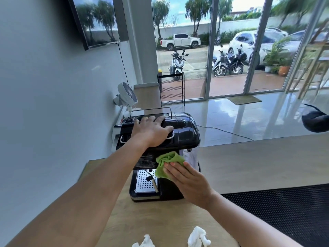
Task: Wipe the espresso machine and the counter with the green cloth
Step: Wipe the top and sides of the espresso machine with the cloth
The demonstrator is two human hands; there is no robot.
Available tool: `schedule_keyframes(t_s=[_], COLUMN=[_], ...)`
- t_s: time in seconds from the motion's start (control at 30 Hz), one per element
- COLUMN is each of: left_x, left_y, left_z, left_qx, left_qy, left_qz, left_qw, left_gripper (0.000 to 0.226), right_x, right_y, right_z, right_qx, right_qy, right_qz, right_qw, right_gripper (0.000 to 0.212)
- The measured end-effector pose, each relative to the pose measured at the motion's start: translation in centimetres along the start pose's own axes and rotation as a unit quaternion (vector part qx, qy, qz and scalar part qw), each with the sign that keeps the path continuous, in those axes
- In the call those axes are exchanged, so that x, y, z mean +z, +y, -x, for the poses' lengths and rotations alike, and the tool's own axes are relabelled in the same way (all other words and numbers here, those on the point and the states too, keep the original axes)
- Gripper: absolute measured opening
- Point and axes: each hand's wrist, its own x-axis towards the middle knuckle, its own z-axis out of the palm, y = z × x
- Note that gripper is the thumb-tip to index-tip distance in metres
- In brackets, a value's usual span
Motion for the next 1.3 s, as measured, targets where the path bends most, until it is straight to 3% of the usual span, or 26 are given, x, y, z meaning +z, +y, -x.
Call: schedule_keyframes(t_s=[0.13, 0.23, 0.37, 0.5, 0.7, 0.83, 0.97, 1.07, 1.2, 1.3], left_x=[-0.2, -0.6, -0.8, -0.8, -0.8, -1.0, -1.1, -1.0, -0.7, -0.8], left_y=[0.2, 0.2, 0.3, 0.6, 0.7, 0.8, 1.0, 0.8, 0.6, 0.6], left_z=[0.0, 0.3, 0.3, 0.3, 0.6, 0.5, 0.4, 0.3, 0.3, 0.2], left_qx=[0.002, 0.0, -0.009, -0.007, -0.008, -0.01, -0.013, -0.011, -0.007, -0.01], left_qy=[-0.002, -0.01, -0.023, -0.028, -0.036, -0.039, -0.039, -0.035, -0.034, -0.037], left_qz=[0.007, 0.005, -0.002, -0.008, -0.004, -0.004, -0.002, -0.001, 0.001, -0.001], left_qw=[1.0, 1.0, 1.0, 1.0, 0.999, 0.999, 0.999, 0.999, 0.999, 0.999], left_gripper=[0.069, 0.069, 0.069, 0.07, 0.07, 0.071, 0.071, 0.071, 0.07, 0.071], right_x=[2.6, 2.1, -0.5, -1.8, 0.0, -2.2, -2.9, -0.6, 0.4, -0.4], right_y=[-2.1, -1.2, 1.4, 1.1, 0.4, 1.7, 1.1, -0.1, -0.1, 0.3], right_z=[3.9, 4.0, 0.7, -0.7, 2.9, 0.2, -2.0, 0.1, 3.7, 3.6], right_qx=[-0.135, -0.175, -0.062, 0.037, -0.1, -0.022, 0.059, -0.008, -0.146, -0.092], right_qy=[-0.134, -0.123, -0.001, 0.019, -0.073, -0.002, 0.021, -0.005, -0.099, -0.055], right_qz=[0.034, 0.047, 0.002, -0.033, 0.011, -0.016, -0.053, -0.024, 0.028, 0.012], right_qw=[0.981, 0.976, 0.998, 0.999, 0.992, 1.0, 0.997, 1.0, 0.984, 0.994], right_gripper=[0.061, 0.054, 0.053, 0.052, 0.065, 0.055, 0.053, 0.054, 0.07, 0.071])
